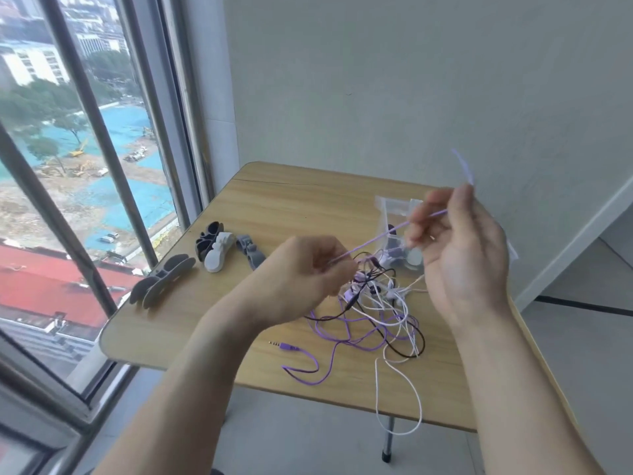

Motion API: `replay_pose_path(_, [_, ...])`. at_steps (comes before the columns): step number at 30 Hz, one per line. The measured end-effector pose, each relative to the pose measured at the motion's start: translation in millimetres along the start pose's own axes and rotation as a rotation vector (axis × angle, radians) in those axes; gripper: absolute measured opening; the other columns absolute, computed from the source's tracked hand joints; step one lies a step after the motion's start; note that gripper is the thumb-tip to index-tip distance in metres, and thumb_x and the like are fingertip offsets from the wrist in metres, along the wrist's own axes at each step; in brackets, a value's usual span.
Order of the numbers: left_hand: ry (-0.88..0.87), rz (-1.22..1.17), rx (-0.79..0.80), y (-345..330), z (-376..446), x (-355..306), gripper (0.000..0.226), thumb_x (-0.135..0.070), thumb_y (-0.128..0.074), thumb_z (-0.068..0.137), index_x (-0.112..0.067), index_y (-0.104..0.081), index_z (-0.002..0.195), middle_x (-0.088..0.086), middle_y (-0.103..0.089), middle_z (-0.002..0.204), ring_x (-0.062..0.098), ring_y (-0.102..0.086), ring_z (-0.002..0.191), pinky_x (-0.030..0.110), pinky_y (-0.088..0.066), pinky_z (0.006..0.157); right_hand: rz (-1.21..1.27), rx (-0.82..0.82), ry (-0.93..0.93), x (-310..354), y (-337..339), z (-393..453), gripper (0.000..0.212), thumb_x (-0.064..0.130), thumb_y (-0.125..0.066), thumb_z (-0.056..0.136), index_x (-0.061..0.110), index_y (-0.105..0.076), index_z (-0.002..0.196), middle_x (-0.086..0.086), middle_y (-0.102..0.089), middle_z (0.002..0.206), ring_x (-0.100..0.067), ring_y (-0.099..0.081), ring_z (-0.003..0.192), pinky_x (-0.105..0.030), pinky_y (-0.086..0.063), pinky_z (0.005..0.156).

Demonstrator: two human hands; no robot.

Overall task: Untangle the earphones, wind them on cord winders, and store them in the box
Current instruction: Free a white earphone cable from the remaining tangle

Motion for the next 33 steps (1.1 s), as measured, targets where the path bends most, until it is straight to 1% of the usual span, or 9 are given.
replay_pose_path(6, [0.131,0.514,-0.322,0.9,10.0,32.3,0.017,-0.024,-0.049,0.095,-0.012,-0.059,0.088,0.007,-0.067,0.078,0.035,-0.061,0.08,0.039,-0.046,0.069,-0.047,-0.249,0.034,10.2,27.8,5.4,0.035,0.031,-0.039,0.108,0.013,-0.06,0.086,0.002,-0.053,0.058,-0.014,-0.045,0.055,-0.024,-0.039,0.054])
replay_pose_path(11, [0.081,0.218,-0.651,10.7,11.2,21.2,0.026,-0.033,-0.051,0.098,-0.011,-0.054,0.084,0.005,-0.067,0.076,0.024,-0.058,0.072,0.036,-0.041,0.065,-0.01,-0.341,0.005,11.0,34.5,5.8,0.037,0.036,-0.038,0.108,0.015,-0.059,0.086,0.005,-0.038,0.049,-0.019,-0.062,0.06,-0.029,-0.054,0.069])
replay_pose_path(15, [0.052,-0.184,-0.566,18.0,7.2,10.2,0.047,-0.046,-0.067,0.089,-0.003,-0.056,0.073,0.002,-0.063,0.061,0.004,-0.049,0.055,0.014,-0.037,0.052,0.03,-0.434,-0.097,12.3,51.3,10.8,0.037,0.036,-0.037,0.109,0.015,-0.056,0.084,0.008,-0.022,0.048,-0.011,-0.024,0.04,-0.021,-0.037,0.047])
replay_pose_path(19, [0.129,-0.375,-0.444,12.5,6.6,12.6,0.042,-0.043,-0.071,0.086,-0.01,-0.052,0.071,0.003,-0.065,0.058,0.017,-0.058,0.057,0.018,-0.04,0.054,-0.082,-0.452,-0.15,8.8,61.7,13.5,0.038,0.034,-0.039,0.108,0.013,-0.06,0.083,0.008,-0.018,0.05,-0.011,-0.017,0.041,-0.021,-0.027,0.044])
replay_pose_path(22, [0.146,-0.163,-0.57,19.5,6.0,21.0,0.044,-0.042,-0.077,0.083,-0.013,-0.048,0.066,0.001,-0.051,0.054,0.013,-0.044,0.05,0.022,-0.037,0.05,-0.217,-0.457,-0.175,10.4,65.9,14.8,0.039,0.031,-0.044,0.106,0.012,-0.063,0.079,0.008,-0.018,0.049,-0.01,-0.016,0.04,-0.019,-0.022,0.04])
replay_pose_path(25, [0.17,0.027,-0.615,25.6,4.0,23.6,0.038,-0.047,-0.07,0.087,-0.015,-0.054,0.075,-0.004,-0.058,0.059,0.01,-0.053,0.051,0.025,-0.04,0.052,-0.655,-0.384,-0.249,11.1,77.0,17.7,0.034,0.027,-0.051,0.099,0.013,-0.067,0.073,0.011,-0.027,0.039,-0.011,-0.024,0.036,-0.018,-0.025,0.041])
replay_pose_path(29, [0.178,0.011,-0.461,22.2,3.6,20.1,0.053,-0.056,-0.05,0.096,-0.009,-0.066,0.076,-0.005,-0.072,0.062,0.01,-0.056,0.05,0.018,-0.041,0.05,-1.25,-0.133,-0.426,7.4,82.6,14.5,0.039,0.042,-0.061,0.093,0.015,-0.058,0.065,-0.004,-0.049,0.063,-0.028,-0.043,0.059,-0.031,-0.033,0.059])
replay_pose_path(31, [0.174,0.029,-0.41,15.2,3.3,15.3,0.064,-0.055,-0.049,0.097,0.001,-0.065,0.069,-0.005,-0.068,0.053,0.008,-0.046,0.04,0.015,-0.034,0.042,-1.423,-0.042,-0.515,6.0,77.4,10.5,0.041,0.05,-0.058,0.094,0.011,-0.067,0.094,-0.011,-0.067,0.098,-0.032,-0.061,0.09,-0.036,-0.044,0.073])
replay_pose_path(33, [0.159,0.053,-0.415,9.0,3.4,12.6,0.064,-0.05,-0.052,0.097,0.004,-0.062,0.064,0.001,-0.06,0.045,0.007,-0.04,0.037,0.02,-0.033,0.041,-1.607,-0.01,-0.513,5.5,68.5,6.9,0.058,0.054,-0.057,0.093,0.01,-0.055,0.131,-0.018,-0.053,0.133,-0.036,-0.051,0.123,-0.042,-0.044,0.094])
Point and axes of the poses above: each hand's wrist, its own z-axis towards the middle knuckle, its own y-axis out of the back of the hand, x = y × z, the point moved 3 cm from there along z, towards the middle knuckle
